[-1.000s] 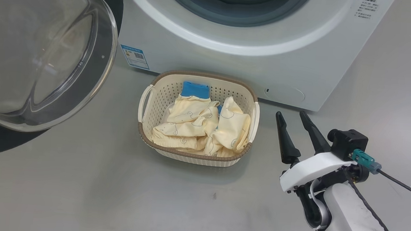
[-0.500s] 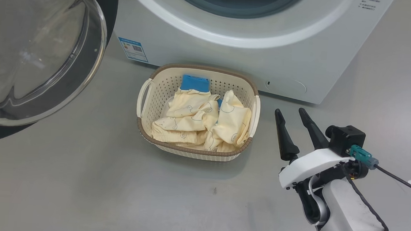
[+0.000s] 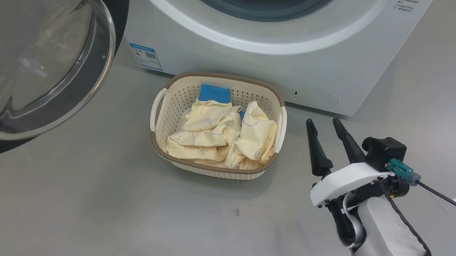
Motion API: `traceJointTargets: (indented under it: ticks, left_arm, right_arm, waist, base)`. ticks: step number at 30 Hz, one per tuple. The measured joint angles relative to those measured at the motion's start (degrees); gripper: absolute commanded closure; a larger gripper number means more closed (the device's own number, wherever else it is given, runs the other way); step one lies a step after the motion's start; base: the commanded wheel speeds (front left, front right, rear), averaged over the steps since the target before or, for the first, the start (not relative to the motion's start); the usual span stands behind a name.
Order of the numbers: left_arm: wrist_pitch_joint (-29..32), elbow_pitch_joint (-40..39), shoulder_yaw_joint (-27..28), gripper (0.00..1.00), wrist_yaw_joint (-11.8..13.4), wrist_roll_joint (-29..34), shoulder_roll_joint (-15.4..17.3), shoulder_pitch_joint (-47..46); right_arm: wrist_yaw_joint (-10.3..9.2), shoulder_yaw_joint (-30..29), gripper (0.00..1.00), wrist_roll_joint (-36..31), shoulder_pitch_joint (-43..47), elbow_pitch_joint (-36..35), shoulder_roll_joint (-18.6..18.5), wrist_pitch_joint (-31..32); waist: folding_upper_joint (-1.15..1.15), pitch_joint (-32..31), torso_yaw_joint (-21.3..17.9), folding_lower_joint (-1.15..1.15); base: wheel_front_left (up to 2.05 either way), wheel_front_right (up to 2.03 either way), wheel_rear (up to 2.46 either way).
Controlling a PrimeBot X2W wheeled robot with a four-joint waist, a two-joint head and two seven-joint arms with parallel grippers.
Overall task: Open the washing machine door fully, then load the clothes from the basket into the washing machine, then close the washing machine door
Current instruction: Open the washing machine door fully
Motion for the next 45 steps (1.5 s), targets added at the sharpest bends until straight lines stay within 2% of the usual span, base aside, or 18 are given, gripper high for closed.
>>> traceJointTargets:
  ticks: [19,20,21,22,23,24,31,36,45]
  left_arm:
    - [-6.01,-0.66,-3.96,1.00,0.00,-1.10,-2.24,0.38]
    - [-6.36,-0.77,-3.94,0.90,0.00,-1.21,-2.34,0.57]
    - [-6.69,-0.98,-3.93,0.63,0.00,-1.38,-2.34,0.90]
    - [-7.15,-1.21,-3.93,0.41,-0.01,-1.63,-2.34,1.29]
    - [-7.67,-1.53,-3.97,0.04,-0.01,-1.66,-2.35,1.70]
    - [-7.97,-1.94,-3.98,0.00,0.00,-1.81,-2.38,2.09]
    - [-9.76,-4.64,-4.14,0.00,0.00,-2.27,-2.54,5.27]
    - [-10.50,-7.70,-4.11,0.00,0.00,-3.97,-4.15,6.89]
    - [-11.17,-11.79,-3.13,0.00,-0.01,-3.97,-5.22,10.04]
  right_arm:
    - [0.42,-1.46,0.00,-0.18,0.37,1.04,0.41,0.00]
    - [0.43,-1.52,0.00,-0.18,0.43,1.04,0.41,0.00]
    - [0.43,-1.52,0.00,-0.18,0.48,1.04,0.41,0.00]
    - [0.43,-1.51,0.00,-0.18,0.49,1.04,0.41,0.00]
    - [0.43,-1.49,0.00,-0.18,0.49,1.04,0.42,0.00]
    - [0.51,-1.45,0.00,-0.18,0.49,1.04,0.44,0.00]
    - [0.58,-1.12,0.00,-0.44,0.99,1.34,0.52,0.00]
    - [0.59,-1.12,0.00,-0.44,1.41,1.48,0.55,0.00]
    - [0.89,-0.52,0.00,-0.44,1.51,1.45,0.66,0.00]
  waist:
    - [0.00,-3.52,0.36,0.00]
    - [0.00,-3.75,0.40,0.00]
    - [0.00,-3.93,0.44,0.00]
    - [0.00,-4.06,0.49,0.00]
    - [0.00,-4.17,0.53,0.00]
    - [0.00,-4.26,0.55,0.00]
    - [0.00,-5.21,-0.15,0.00]
    - [0.00,-6.07,-1.10,0.00]
    - [0.00,-7.17,-3.68,0.00]
  base:
    - [0.00,0.00,0.00]
    - [0.00,0.00,0.00]
    - [0.00,0.00,0.00]
    - [0.00,0.00,0.00]
    - [0.00,0.00,0.00]
    - [0.00,0.00,0.00]
    - [0.00,0.00,0.00]
    - [0.00,0.00,0.00]
    - [0.00,0.00,0.00]
